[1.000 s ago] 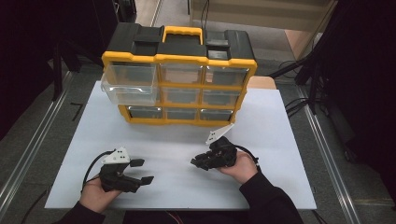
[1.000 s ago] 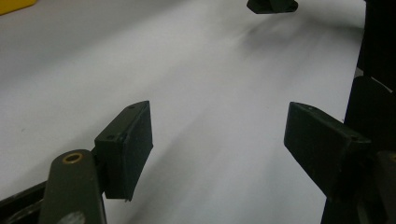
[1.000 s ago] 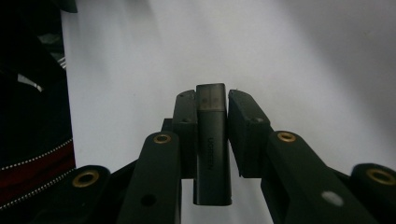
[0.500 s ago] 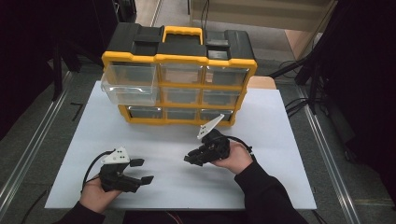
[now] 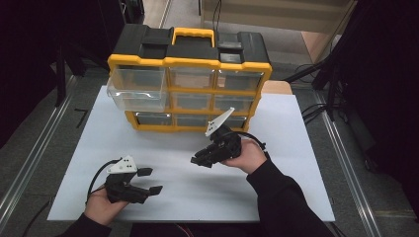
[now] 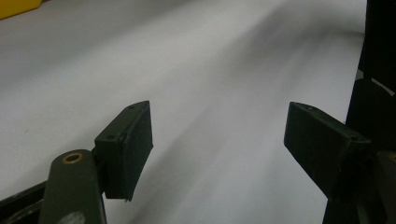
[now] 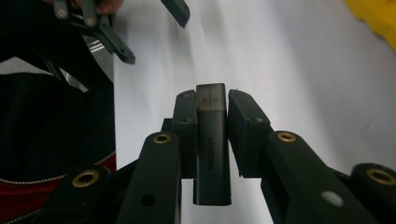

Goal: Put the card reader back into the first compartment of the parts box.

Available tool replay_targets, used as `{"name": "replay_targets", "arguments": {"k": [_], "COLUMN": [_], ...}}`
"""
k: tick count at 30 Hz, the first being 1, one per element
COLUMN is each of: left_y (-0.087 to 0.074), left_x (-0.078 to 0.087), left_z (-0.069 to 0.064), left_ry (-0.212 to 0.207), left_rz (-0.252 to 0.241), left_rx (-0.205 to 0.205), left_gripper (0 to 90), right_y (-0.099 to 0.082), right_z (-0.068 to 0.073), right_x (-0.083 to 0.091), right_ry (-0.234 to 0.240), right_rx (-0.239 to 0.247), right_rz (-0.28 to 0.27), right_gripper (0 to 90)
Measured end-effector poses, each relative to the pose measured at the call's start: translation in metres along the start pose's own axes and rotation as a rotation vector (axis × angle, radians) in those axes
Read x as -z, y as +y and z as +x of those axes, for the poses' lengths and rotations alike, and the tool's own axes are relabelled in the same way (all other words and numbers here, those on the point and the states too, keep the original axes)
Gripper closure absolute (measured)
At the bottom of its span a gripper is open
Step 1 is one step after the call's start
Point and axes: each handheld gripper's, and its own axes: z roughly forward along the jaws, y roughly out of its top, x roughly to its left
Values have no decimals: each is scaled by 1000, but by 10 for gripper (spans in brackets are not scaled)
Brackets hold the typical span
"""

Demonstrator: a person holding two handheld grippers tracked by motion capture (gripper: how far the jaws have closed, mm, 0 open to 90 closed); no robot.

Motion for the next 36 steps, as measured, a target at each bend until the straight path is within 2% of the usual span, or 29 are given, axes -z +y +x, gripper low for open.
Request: {"name": "replay_targets", "arguments": {"k": [7, 11, 19, 24, 36], "left_y": [0, 0, 0, 0, 0], "left_x": [0, -1, 0, 0, 0], "left_z": [0, 0, 0, 0, 0], "left_ry": [-1, -1, -2, -3, -3], "left_rz": [1, 20, 10, 9, 6], "left_rx": [0, -4, -4, -4, -2], "left_gripper": [252, 252, 253, 252, 252], "right_y": [16, 25, 43, 52, 77], "right_z": [1, -1, 0, 0, 2], "right_x": [11, 20, 36, 46, 67], "right_ry": [8, 21, 11, 25, 18], "right_rx": [5, -2, -4, -10, 13], "right_rz": [-6, -19, -17, -18, -25], "right_gripper": [716, 716, 716, 716, 716]}}
